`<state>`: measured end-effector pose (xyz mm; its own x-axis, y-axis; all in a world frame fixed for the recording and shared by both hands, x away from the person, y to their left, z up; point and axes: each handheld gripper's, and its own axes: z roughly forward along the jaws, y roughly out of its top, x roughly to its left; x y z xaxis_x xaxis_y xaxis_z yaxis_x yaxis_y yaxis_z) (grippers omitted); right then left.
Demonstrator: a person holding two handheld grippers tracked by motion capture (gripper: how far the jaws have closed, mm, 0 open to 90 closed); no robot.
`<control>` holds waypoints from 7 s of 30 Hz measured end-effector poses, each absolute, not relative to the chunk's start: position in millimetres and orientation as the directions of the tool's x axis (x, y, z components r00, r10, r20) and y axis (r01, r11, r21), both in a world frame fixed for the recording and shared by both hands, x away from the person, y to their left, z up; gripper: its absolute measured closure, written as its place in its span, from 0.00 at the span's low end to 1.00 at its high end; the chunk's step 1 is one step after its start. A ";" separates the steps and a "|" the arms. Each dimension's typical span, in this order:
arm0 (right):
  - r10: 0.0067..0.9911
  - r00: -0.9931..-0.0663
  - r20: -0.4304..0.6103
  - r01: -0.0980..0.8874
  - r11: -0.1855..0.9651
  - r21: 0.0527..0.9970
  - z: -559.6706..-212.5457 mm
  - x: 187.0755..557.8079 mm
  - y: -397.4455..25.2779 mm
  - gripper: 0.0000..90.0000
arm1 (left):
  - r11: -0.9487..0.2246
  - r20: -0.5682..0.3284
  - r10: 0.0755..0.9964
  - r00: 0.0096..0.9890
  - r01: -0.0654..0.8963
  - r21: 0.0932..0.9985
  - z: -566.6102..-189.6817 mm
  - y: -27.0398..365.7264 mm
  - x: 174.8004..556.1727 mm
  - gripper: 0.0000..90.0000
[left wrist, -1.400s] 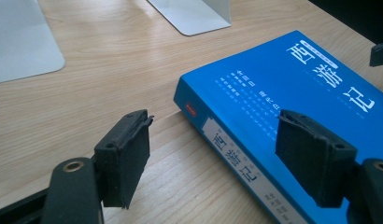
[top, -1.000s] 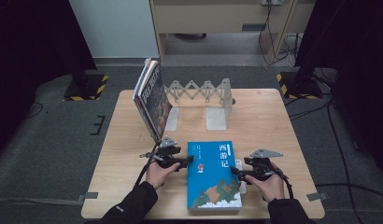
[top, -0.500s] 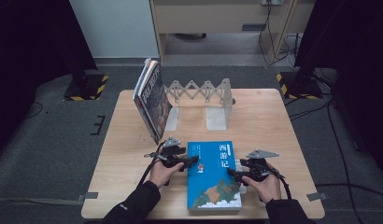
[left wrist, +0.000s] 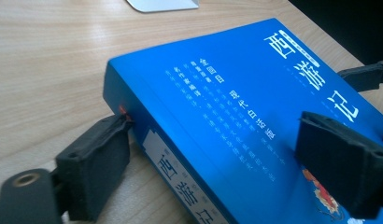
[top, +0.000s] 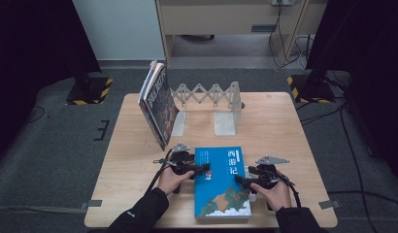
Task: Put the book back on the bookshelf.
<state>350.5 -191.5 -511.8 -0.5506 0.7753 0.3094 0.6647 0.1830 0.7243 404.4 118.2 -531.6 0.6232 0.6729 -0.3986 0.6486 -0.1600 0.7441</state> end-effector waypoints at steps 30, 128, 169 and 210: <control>0.763 -0.544 0.349 0.673 0.148 0.724 -516.2 351.4 -188.9 0.26 | -0.070 -0.475 0.667 0.574 0.684 0.726 -542.4 115.3 406.8 0.00; 0.657 -0.590 0.470 0.691 0.109 0.715 -509.5 360.1 -188.8 0.27 | -0.083 -0.696 0.450 0.559 0.803 0.591 -493.7 120.1 399.5 0.59; 0.670 -0.640 0.376 0.614 0.151 0.775 -493.8 364.2 -184.3 0.42 | -0.115 -0.623 0.466 0.629 0.741 0.662 -471.6 105.8 398.0 0.62; 0.598 -0.669 0.441 0.554 0.006 0.832 -475.7 369.1 -187.6 0.44 | -0.103 -0.512 0.460 0.725 0.617 0.780 -421.3 111.0 390.9 0.68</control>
<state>369.1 -187.6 -475.7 -0.6689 0.5981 0.4413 0.5543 0.0057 0.8323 390.9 111.0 -421.3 0.7253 0.4597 -0.5124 0.6168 -0.1035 0.7803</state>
